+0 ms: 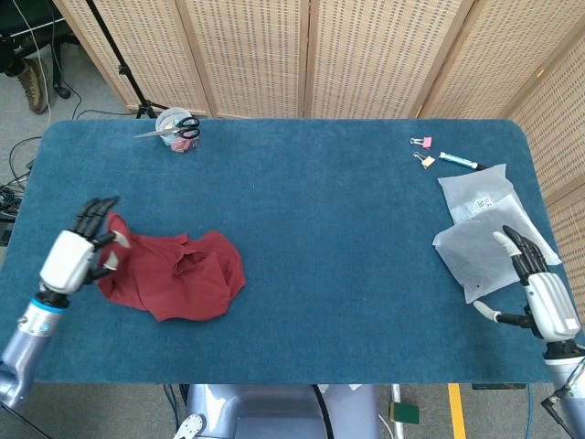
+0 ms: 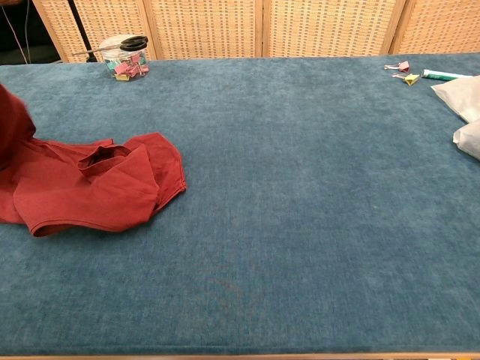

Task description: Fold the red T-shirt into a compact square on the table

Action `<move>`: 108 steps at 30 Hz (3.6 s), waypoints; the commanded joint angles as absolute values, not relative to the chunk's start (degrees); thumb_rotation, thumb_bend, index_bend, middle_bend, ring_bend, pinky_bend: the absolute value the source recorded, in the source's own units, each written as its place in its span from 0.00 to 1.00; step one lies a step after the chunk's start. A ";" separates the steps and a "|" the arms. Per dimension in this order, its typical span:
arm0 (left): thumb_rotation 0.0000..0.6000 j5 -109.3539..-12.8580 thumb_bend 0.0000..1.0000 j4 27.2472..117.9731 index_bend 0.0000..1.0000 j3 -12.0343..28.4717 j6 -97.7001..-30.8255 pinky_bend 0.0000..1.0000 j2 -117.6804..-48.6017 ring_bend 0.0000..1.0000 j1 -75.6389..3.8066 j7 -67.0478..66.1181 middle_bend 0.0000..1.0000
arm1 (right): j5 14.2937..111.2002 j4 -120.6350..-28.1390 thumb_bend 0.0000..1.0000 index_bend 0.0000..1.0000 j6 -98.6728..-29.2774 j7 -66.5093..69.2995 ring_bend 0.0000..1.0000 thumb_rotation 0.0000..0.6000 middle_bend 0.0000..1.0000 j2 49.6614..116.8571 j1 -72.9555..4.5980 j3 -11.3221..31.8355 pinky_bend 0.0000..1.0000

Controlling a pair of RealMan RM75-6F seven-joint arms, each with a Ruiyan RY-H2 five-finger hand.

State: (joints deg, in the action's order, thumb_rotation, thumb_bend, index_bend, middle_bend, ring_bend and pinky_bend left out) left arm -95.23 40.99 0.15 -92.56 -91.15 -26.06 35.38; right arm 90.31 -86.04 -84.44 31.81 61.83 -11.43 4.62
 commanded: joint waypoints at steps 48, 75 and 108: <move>1.00 -105.43 0.21 60.00 0.47 -8.28 -80.21 0.00 -97.06 0.00 -30.68 11.10 0.00 | 90.76 -85.79 0.00 0.00 -84.14 33.01 0.00 1.00 0.00 61.54 -11.54 4.44 0.00; 1.00 -100.68 0.00 55.20 0.17 -6.05 -85.59 0.00 -89.37 0.00 -27.28 25.13 0.00 | 90.93 -86.10 0.00 0.00 -84.15 32.47 0.00 1.00 0.00 61.57 -11.56 4.30 0.00; 1.00 -98.69 0.21 42.18 0.42 -6.40 -82.43 0.00 -97.08 0.00 -25.45 31.45 0.00 | 90.53 -85.73 0.00 0.00 -83.86 33.47 0.00 1.00 0.00 61.44 -11.63 4.45 0.00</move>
